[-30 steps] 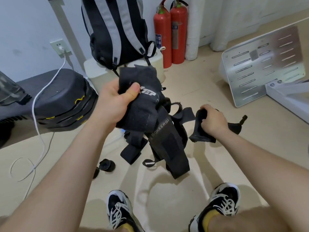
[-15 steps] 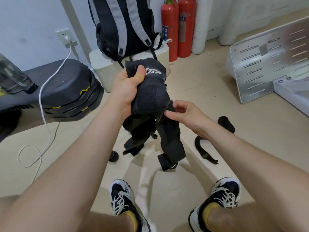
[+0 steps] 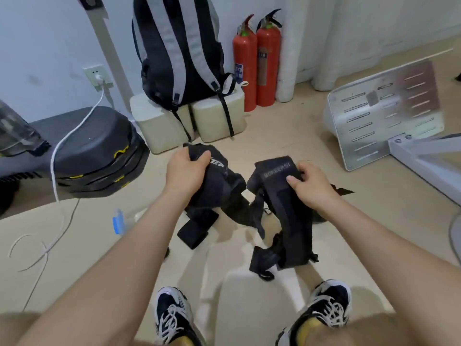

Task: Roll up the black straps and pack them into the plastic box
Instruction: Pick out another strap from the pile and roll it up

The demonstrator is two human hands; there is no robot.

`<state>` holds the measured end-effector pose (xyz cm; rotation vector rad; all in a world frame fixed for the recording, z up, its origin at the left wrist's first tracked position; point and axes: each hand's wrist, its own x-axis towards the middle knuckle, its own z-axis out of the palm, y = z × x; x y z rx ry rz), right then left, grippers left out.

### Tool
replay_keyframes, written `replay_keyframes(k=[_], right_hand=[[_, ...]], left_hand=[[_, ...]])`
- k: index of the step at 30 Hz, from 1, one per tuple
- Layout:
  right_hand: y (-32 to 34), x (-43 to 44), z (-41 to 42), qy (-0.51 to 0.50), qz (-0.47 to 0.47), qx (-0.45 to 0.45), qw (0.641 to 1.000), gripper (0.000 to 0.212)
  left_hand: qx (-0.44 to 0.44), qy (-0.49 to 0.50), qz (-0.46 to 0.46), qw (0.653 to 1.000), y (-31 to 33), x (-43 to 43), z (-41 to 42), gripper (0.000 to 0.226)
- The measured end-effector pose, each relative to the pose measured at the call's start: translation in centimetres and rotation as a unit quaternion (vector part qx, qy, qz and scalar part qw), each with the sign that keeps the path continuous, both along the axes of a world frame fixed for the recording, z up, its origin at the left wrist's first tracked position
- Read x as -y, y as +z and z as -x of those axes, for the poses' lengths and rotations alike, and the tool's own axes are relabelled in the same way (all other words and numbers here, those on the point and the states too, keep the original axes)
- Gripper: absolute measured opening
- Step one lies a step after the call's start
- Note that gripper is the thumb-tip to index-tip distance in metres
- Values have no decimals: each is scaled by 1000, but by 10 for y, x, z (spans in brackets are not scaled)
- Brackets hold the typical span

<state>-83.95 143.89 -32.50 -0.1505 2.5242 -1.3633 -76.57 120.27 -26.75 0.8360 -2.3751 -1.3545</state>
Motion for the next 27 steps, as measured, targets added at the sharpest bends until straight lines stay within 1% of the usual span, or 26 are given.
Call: replay_keyframes(k=[2,4,5,7,8,9,10,11,12,13,14,15,17,18,21,23,24,27], right_hand=[[23,-7,9,-50,84,25,995,5],[41,-12,13,-87,182,61,978,9],[49,-13,13,-90,206,68,972,7],[58,-11,10,-76,215,72,971,3],[62,-8,8,-64,213,72,972,4],[64,-5,8,-56,215,69,973,4],[67,-2,6,-52,223,71,971,5],[68,0,6,-52,237,74,967,8],[70,1,5,-52,257,82,962,11],[71,2,5,-51,281,91,954,14],[73,2,4,-49,307,105,944,14],[74,2,4,-49,331,121,935,15],[75,-1,6,-59,349,138,925,16],[74,-2,7,-69,344,140,926,19],[69,-8,9,-93,305,128,939,28],[67,-16,11,-98,263,101,954,28],[66,-24,13,-112,254,91,956,28],[59,-46,25,-166,269,121,941,26]], left_hand=[[58,-17,68,996,-22,6,-8,8],[138,-55,110,983,-48,5,-18,12],[190,-84,139,968,-61,0,-22,19],[293,-138,188,927,-82,-11,-29,34],[314,-150,193,917,-88,-15,-32,44],[304,-153,182,922,-91,-20,-32,54],[259,-151,139,944,-90,-24,-32,61],[192,-152,67,967,-84,-30,-30,60],[131,-164,-16,978,-74,-38,-29,54],[95,-188,-94,973,-61,-47,-27,45],[79,-215,-145,963,-48,-56,-25,34],[63,-231,-182,954,-39,-63,-22,23],[16,-211,-241,947,-31,-71,-16,11],[-1,-196,-269,943,-28,-75,-14,9],[-28,-169,-309,935,-25,-75,-19,11],[-51,-137,-338,930,-16,-62,-23,16],[-69,-111,-353,927,-13,-52,-24,19],[-110,-37,-412,904,-2,-19,-31,20]])
